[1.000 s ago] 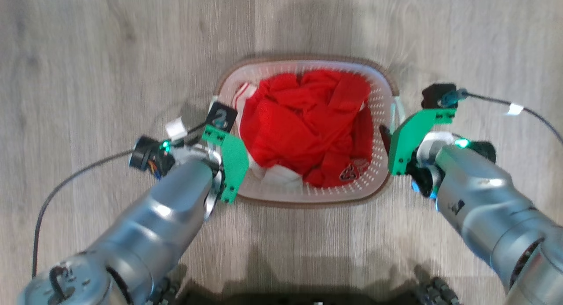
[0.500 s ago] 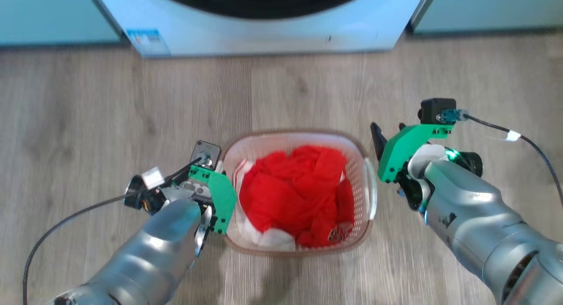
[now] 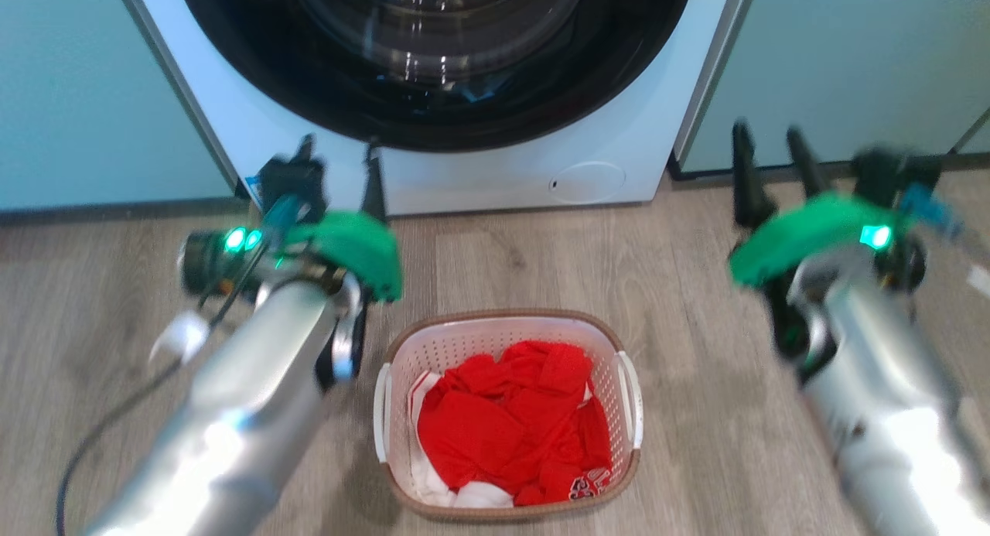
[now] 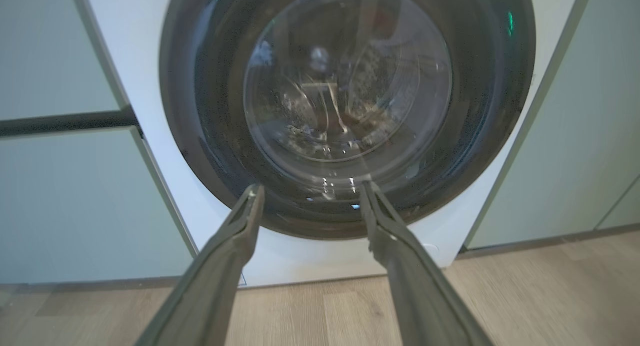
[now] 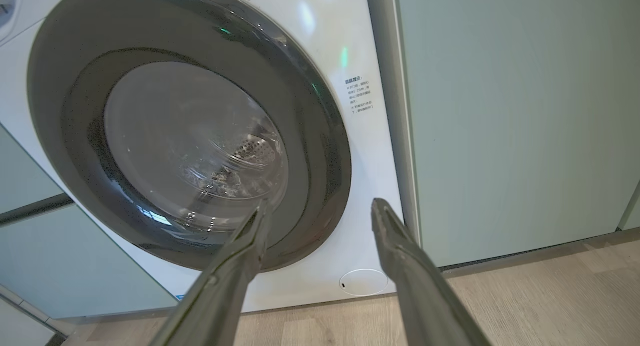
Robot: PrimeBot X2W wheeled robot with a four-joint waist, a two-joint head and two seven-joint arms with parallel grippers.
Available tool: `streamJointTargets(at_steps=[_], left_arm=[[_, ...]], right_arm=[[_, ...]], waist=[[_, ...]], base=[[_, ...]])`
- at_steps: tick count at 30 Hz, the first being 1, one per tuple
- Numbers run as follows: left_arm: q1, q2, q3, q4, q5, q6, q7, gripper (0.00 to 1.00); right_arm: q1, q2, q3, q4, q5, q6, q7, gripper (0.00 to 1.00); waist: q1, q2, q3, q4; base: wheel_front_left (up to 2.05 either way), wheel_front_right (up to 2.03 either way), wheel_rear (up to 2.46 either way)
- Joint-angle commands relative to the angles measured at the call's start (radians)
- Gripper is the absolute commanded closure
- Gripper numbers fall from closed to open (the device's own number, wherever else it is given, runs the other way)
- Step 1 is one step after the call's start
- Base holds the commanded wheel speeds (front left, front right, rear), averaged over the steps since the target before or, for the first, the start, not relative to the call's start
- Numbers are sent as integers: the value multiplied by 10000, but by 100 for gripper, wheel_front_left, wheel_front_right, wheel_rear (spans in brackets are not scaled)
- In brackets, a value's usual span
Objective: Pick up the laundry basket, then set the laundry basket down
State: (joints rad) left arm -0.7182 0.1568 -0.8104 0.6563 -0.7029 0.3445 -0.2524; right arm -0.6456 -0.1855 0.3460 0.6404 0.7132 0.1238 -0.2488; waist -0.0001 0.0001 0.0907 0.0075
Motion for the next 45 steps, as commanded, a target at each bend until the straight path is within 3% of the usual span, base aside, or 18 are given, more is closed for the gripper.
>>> streamJointTargets(at_steps=[1,4,8,14,21,25,35,45], left_arm=[[939,495,1217,-1327,811,311,-91,0],[2303,558,2616,-2958,1878,506,-91,0],[3819,292,4274,-4533,2887,413,-92,0],[5581,-634,6439,-5684,3516,-408,-92,0],[6580,-1050,7793,-5740,3445,-1411,-93,0],[6791,-1060,7623,-5656,3073,-1625,-93,0],[7025,-1064,7058,-5481,3634,-2374,-93,0],[6987,-1064,6900,-5386,3654,-2492,-93,0]], right_arm=[[939,580,-512,-1206,-948,69,-128,0],[2075,966,-1096,-2613,-2092,69,-128,0],[3127,1202,-1179,-3965,-2957,69,-129,0],[4178,1318,-1077,-4846,-3288,69,-129,0],[4742,1348,-1176,-5443,-3316,69,-129,0],[5029,1350,-1214,-5630,-3301,69,-129,0],[5302,1352,-1269,-5491,-3334,69,-129,0],[5250,1352,-1242,-5389,-3384,69,-130,0]], waist=[[1,-1,-283,-109],[1,-1,-452,-187],[1,-1,-553,-315],[1,-1,-562,-362],[1,-1,-515,-326],[1,-1,-532,-310],[1,-1,-565,-294],[1,-1,-531,-297]], base=[[0,0,0],[0,0,0],[0,0,0],[0,0,0],[0,0,0],[0,0,0],[0,0,0],[0,0,0]])
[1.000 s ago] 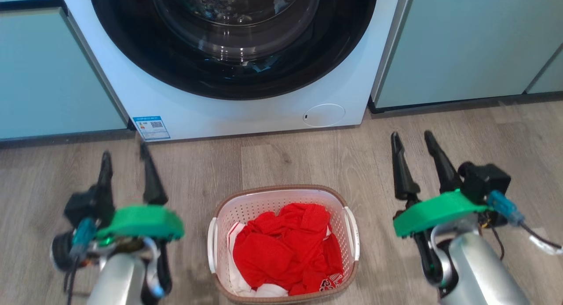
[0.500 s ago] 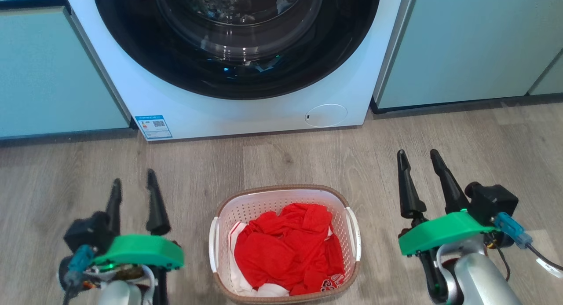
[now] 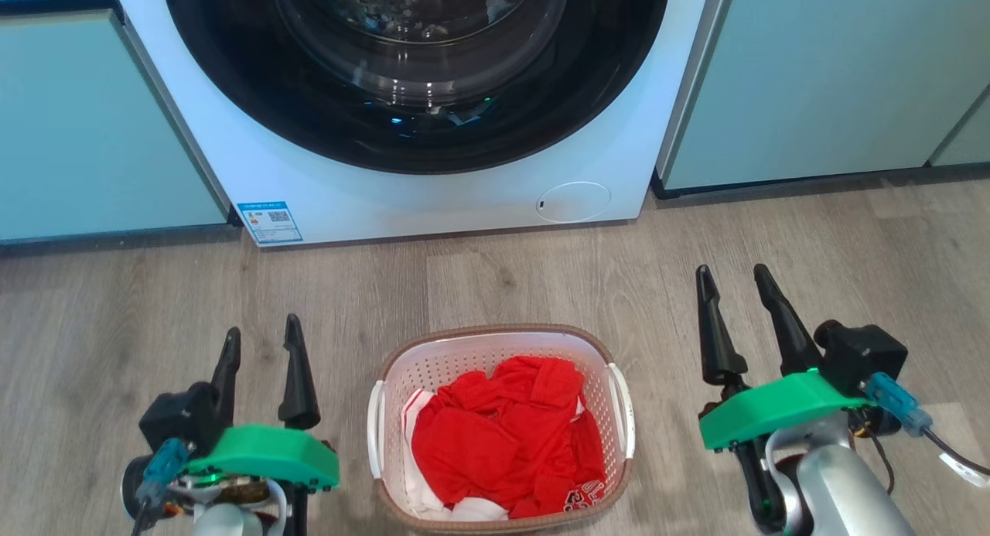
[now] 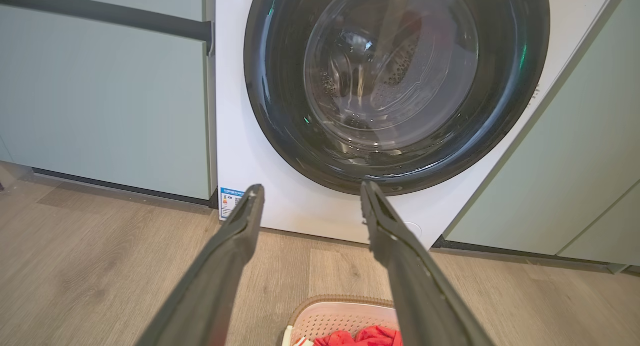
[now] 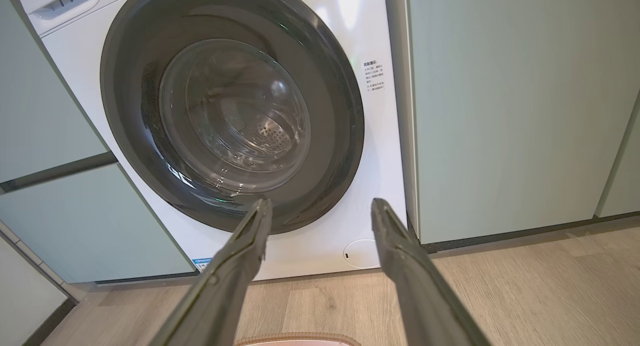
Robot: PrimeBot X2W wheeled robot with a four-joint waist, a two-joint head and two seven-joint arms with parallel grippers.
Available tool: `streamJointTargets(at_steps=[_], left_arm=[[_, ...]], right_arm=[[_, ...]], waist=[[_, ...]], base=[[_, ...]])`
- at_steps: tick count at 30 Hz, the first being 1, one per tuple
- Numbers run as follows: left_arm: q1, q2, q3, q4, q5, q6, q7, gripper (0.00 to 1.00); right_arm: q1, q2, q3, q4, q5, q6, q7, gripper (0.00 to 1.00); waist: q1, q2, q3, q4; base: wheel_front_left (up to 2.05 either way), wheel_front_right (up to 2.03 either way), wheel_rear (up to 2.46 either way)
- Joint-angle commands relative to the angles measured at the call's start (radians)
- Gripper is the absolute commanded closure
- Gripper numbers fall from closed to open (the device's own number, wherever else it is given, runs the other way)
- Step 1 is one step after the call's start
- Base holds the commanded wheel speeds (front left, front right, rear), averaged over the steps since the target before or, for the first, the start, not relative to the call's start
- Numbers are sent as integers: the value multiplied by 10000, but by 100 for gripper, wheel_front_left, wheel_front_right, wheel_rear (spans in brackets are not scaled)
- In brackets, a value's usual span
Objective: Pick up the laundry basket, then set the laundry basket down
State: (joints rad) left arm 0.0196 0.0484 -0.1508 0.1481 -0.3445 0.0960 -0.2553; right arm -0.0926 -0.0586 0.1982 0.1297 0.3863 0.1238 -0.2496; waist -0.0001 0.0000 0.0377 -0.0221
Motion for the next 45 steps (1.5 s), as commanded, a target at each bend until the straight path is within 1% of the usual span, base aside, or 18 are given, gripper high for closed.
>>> streamJointTargets(at_steps=[1,9,11,12,16,45], left_arm=[[-383,19,302,-316,80,9,-64,0],[-340,19,270,-318,56,35,-64,0],[-341,19,269,-385,-94,-31,-64,0],[1,0,-7,-56,-103,-22,0,100],[116,-2,-22,386,-117,-22,8,100],[-208,116,442,543,-3156,-542,739,100]], right_arm=[[-285,83,240,-269,-111,69,-122,0],[-266,83,306,-179,-122,69,-122,0],[-254,83,320,-172,-131,69,-122,0],[1,0,67,129,-43,0,0,100],[138,0,72,572,-35,-2,26,100],[85,-147,-440,690,3005,15,678,100]], waist=[[1,0,-1,-4],[1,0,-27,-9],[1,0,-31,-5],[1,0,-32,-5],[1,0,-33,-5],[1,0,-106,48]], base=[[0,0,0],[0,0,0],[0,0,0],[0,0,0],[0,0,0],[0,0,0]])
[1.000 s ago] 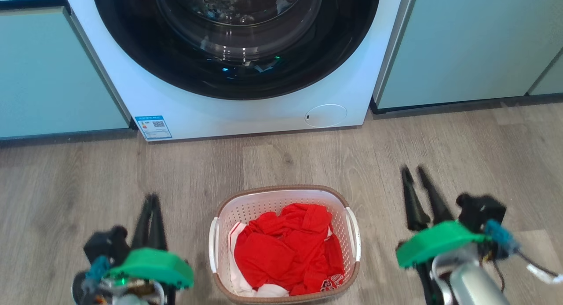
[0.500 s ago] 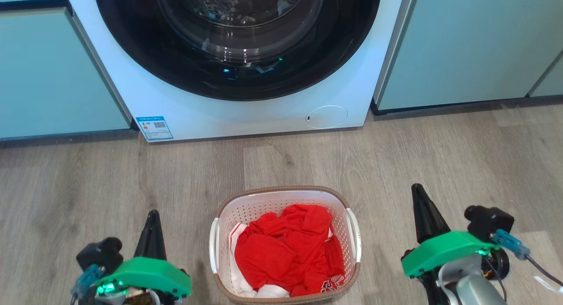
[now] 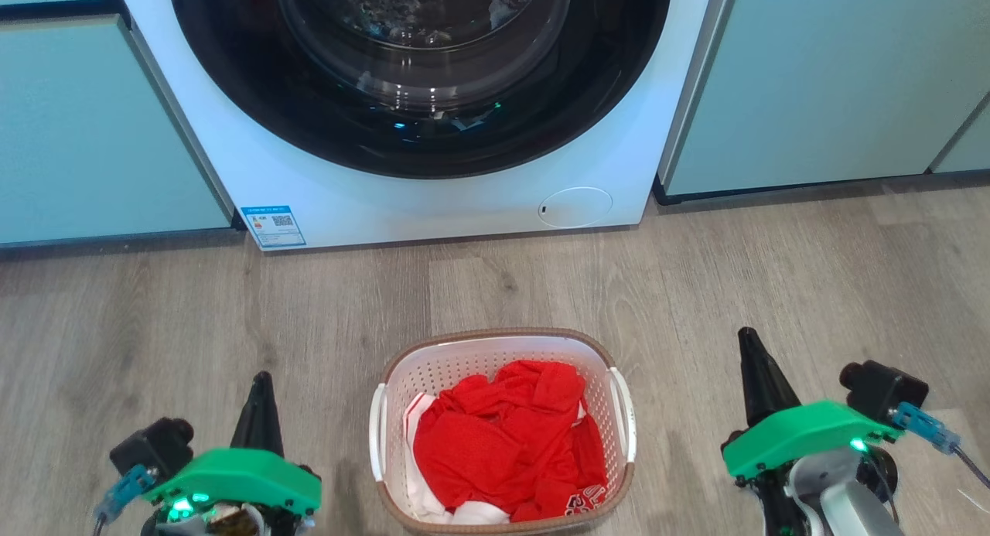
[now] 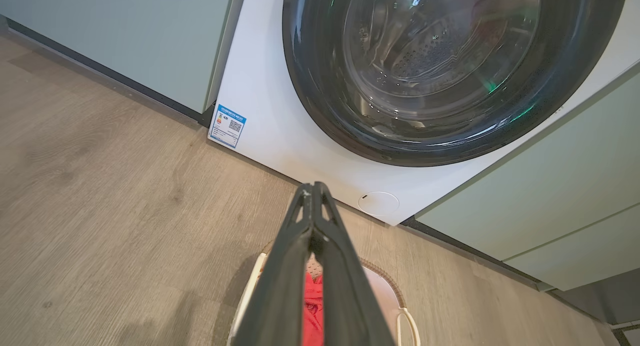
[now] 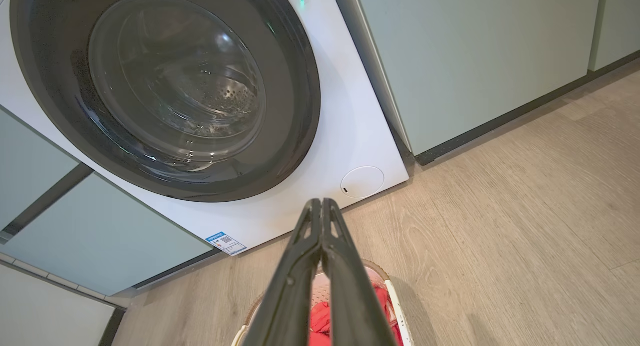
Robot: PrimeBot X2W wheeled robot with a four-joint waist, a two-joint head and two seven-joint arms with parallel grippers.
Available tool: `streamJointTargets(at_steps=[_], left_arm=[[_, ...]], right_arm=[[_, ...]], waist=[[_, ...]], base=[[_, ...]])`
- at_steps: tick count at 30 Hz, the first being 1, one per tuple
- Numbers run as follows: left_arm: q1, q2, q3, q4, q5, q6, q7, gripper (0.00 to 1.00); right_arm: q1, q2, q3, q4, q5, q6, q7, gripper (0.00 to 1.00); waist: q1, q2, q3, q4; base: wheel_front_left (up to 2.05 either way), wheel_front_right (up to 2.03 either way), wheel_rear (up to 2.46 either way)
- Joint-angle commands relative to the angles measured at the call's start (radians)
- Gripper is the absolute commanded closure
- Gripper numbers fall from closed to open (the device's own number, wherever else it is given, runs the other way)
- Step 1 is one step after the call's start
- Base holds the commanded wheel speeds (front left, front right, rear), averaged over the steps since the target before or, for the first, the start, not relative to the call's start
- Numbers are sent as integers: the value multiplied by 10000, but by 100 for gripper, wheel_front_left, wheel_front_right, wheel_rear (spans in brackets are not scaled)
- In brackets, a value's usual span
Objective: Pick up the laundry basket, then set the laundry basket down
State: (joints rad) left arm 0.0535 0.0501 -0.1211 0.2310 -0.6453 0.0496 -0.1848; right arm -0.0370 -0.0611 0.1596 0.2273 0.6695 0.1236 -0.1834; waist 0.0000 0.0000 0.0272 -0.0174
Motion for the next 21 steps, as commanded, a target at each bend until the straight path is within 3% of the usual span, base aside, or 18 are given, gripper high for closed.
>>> streamJointTargets(at_steps=[1,21], left_arm=[[-557,101,162,-282,-251,-96,59,100],[-757,142,515,-214,-2200,-438,575,100]], right_arm=[[-473,-126,-75,-282,275,17,41,100],[-510,-169,-482,-199,2205,28,526,100]], waist=[[0,0,-3,3],[0,0,-50,37]], base=[[0,0,0],[0,0,0]])
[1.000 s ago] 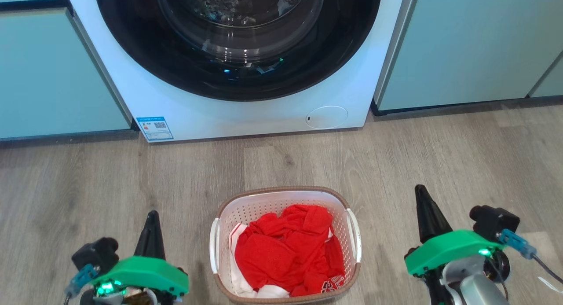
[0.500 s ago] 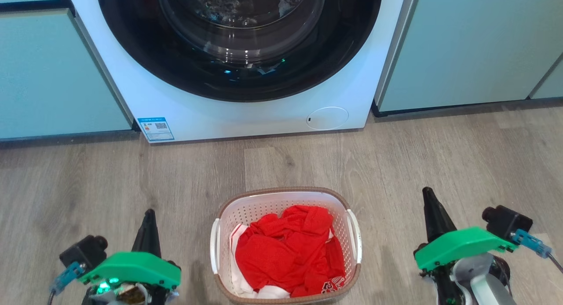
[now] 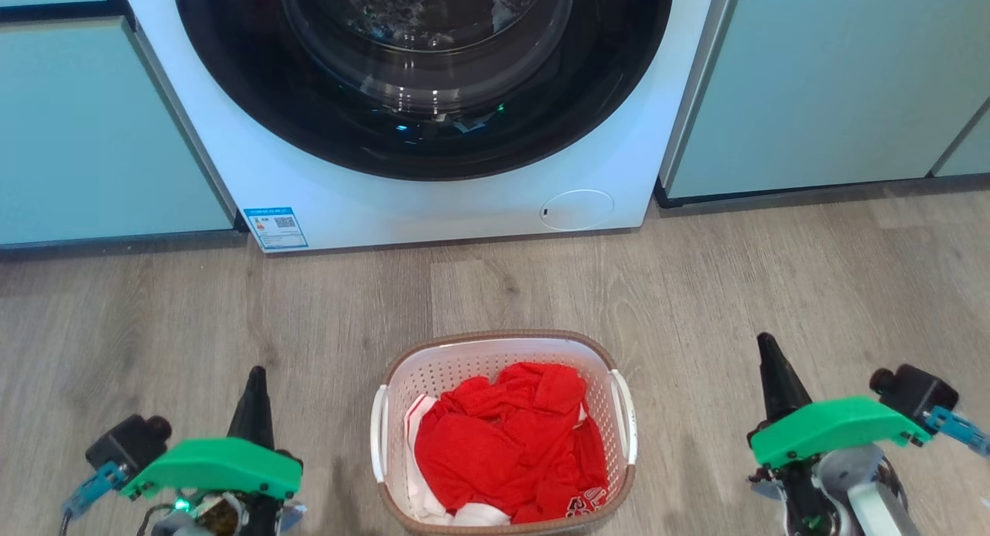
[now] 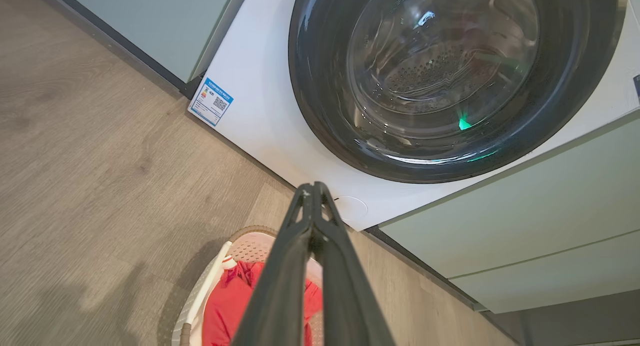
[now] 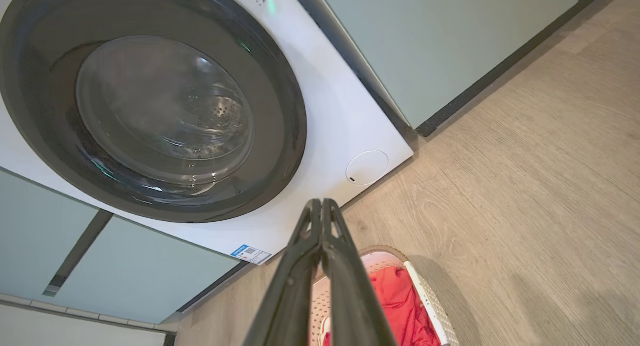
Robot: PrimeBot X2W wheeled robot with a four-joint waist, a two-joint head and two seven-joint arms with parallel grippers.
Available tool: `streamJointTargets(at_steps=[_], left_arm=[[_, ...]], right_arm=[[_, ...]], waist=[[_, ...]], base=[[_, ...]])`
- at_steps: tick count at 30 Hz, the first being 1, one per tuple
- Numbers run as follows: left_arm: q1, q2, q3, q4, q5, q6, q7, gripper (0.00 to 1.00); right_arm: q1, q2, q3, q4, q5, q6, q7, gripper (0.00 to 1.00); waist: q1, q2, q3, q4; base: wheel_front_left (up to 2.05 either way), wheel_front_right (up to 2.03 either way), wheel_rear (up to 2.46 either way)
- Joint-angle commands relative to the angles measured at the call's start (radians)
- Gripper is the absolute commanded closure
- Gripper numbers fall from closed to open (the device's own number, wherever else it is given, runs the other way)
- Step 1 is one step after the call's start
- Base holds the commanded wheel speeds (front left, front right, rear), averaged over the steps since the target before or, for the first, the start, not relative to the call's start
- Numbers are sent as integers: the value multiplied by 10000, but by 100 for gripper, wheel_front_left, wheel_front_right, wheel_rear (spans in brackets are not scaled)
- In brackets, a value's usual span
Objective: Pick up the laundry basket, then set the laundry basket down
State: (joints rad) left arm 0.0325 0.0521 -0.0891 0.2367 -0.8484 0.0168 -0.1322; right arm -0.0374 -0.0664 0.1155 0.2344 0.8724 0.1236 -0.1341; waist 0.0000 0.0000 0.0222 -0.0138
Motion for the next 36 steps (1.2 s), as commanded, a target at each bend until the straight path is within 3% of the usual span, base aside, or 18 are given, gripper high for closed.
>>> streamJointTargets(at_steps=[1,36], left_arm=[[-557,125,214,-267,-272,-128,78,100],[-952,152,953,-105,-3904,-775,1113,100]], right_arm=[[-507,-117,-64,-266,277,29,60,100],[-584,-127,-934,-100,3848,49,1058,100]], waist=[[0,0,-4,3],[0,0,-93,68]], base=[[0,0,0],[0,0,0]])
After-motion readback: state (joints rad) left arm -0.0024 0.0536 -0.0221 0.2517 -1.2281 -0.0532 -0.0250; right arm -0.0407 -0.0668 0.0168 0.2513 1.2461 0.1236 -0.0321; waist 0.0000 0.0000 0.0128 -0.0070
